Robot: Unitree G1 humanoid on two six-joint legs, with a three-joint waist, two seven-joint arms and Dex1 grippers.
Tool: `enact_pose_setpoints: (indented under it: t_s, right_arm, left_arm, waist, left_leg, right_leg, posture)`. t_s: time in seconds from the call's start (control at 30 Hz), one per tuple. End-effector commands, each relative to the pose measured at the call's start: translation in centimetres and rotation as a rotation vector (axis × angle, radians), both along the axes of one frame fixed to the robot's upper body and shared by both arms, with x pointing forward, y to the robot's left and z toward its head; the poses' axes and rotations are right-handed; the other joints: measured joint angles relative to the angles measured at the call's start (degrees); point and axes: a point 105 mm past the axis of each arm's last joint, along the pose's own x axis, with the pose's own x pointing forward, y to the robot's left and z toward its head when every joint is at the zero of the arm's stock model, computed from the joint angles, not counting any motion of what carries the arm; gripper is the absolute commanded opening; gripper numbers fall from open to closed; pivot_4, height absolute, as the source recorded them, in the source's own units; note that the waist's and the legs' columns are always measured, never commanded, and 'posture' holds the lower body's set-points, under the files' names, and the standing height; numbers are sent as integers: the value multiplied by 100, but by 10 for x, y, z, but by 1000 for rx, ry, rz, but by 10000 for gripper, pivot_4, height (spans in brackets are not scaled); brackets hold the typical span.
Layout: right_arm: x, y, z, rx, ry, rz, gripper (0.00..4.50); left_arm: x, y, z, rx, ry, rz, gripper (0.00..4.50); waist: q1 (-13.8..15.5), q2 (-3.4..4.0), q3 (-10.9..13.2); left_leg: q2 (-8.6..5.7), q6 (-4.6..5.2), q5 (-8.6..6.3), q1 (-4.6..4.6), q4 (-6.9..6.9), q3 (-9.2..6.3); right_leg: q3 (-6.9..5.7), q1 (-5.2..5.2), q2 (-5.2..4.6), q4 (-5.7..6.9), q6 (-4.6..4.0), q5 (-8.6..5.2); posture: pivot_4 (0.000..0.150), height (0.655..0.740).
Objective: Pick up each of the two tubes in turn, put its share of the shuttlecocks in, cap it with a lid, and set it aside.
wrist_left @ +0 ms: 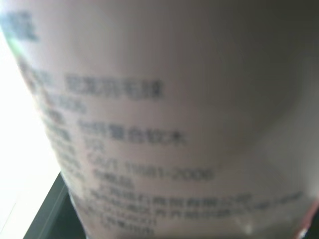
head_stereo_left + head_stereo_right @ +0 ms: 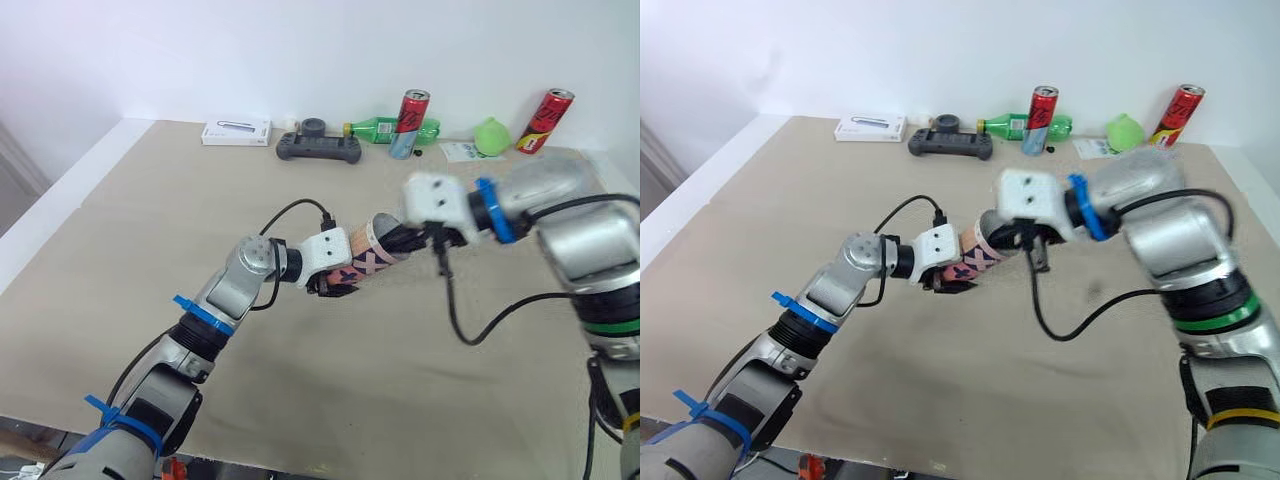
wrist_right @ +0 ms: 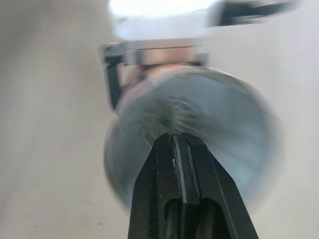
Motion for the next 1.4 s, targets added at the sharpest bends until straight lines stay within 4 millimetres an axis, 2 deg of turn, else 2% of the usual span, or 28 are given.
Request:
enact_pose_setpoints:
  t_s: [0.03,0.17,0.2,0.23,0.33,0.37,0.4,0.47,0.57,0.7,0.9,1.17,1.4]
  right_arm:
    - [-25,-27,31,109,-4,-41,237]
    - [-51,-69,21,127,110,-171,237]
    - [-55,-85,16,110,138,-239,237]
    - [-57,-101,10,82,156,-303,6411]
    - [-64,-141,-5,-30,204,-453,15661]
    - [-66,-152,-9,-68,216,-486,20987]
    - [-70,-173,-19,-151,242,-549,25817]
    - [-80,-201,-32,-253,291,-618,31889]
    - [-93,-227,-43,-335,345,-665,44067]
    - [-108,-259,-62,-447,434,-728,44067]
    - [-114,-274,-83,-501,506,-729,44067]
    - [-111,-275,-105,-495,563,-703,44067]
    - [-108,-277,-141,-461,625,-722,44067]
  left_arm:
    - [0,-2,20,-114,-34,18,30470]
    - [0,-7,34,-256,-33,46,30470]
    - [-1,-8,33,-290,-28,57,30470]
    - [-3,-9,32,-318,-27,63,30470]
    - [-9,-14,31,-407,-4,71,30470]
    - [-11,-15,31,-428,3,72,30470]
    - [-15,-16,28,-459,16,71,30470]
    - [-19,-17,23,-498,27,79,30470]
    - [-22,-17,18,-544,22,108,30470]
    - [-23,-18,1,-582,13,177,30470]
    - [-22,-22,-27,-578,56,223,30470]
    - [-23,-24,-39,-575,61,237,30470]
    - [-23,-25,-42,-579,62,242,30470]
  waist:
    - [21,-6,3]
    - [26,-12,7]
    - [25,-11,6]
    - [24,-10,6]
    - [9,-6,5]
    - [0,-9,6]
    - [-10,-8,6]
    - [-5,-6,5]
    - [-9,-11,8]
    - [-13,-17,12]
    - [-21,-22,15]
    - [-15,-18,15]
    - [-7,-16,14]
  left_leg:
    - [-1,0,0,-1,0,-3]
    - [-6,4,-3,-4,1,-14]
    - [-9,5,-3,-4,2,-10]
    - [-9,5,-4,-3,2,-6]
    - [-6,6,-4,9,1,17]
    - [-7,6,-4,18,1,20]
    - [-1,5,-4,27,3,30]
    - [1,5,-1,32,4,39]
    - [0,3,6,37,12,43]
    - [-4,3,5,41,20,62]
    - [-4,2,5,41,33,70]
    - [-7,4,2,34,41,70]
    - [-8,3,2,35,47,70]
  right_leg:
    - [-2,0,-1,-1,0,-1]
    - [-12,9,-11,-5,3,-7]
    - [-11,8,-16,-4,4,-7]
    - [-10,8,-17,-5,5,-7]
    - [-2,10,-21,-4,5,1]
    - [3,16,-20,-3,5,0]
    - [6,20,-16,-3,-6,2]
    - [12,20,-12,-2,-23,3]
    - [24,27,-6,-2,-19,7]
    - [40,28,-12,-3,-11,15]
    - [45,31,-10,-2,-6,18]
    - [46,30,-11,-3,-1,20]
    - [46,35,-10,-3,4,23]
  posture:
    - [1500,7395]
    - [1500,7395]
    - [1500,7395]
    - [1500,7395]
    - [1500,7395]
    - [1500,7395]
    - [1500,7395]
    - [1500,7395]
    - [1500,7395]
    - [1500,7395]
    - [1500,7395]
    - [1500,7395]
    - [1500,7395]
